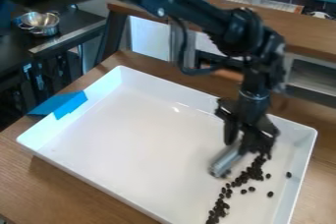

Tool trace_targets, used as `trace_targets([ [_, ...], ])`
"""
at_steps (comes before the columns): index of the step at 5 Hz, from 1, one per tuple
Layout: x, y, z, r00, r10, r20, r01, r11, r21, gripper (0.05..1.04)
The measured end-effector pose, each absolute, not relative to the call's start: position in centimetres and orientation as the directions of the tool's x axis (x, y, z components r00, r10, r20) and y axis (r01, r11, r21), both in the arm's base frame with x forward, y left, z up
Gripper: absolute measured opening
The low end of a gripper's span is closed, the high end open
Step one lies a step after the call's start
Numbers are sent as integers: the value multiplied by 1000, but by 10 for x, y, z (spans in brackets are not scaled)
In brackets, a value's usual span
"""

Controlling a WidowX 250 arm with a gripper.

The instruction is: Sweep into pile

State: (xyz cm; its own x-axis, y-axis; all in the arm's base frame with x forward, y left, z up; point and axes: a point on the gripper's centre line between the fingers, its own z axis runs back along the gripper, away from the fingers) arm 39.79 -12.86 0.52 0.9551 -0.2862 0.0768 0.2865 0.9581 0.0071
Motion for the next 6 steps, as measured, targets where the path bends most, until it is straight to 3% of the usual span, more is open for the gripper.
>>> trace_targets([
  [2,392,-142,6,946,-318,64,320,947,-34,344],
  [6,392,-151,5,978,-172,114,184,977,-109,344],
])
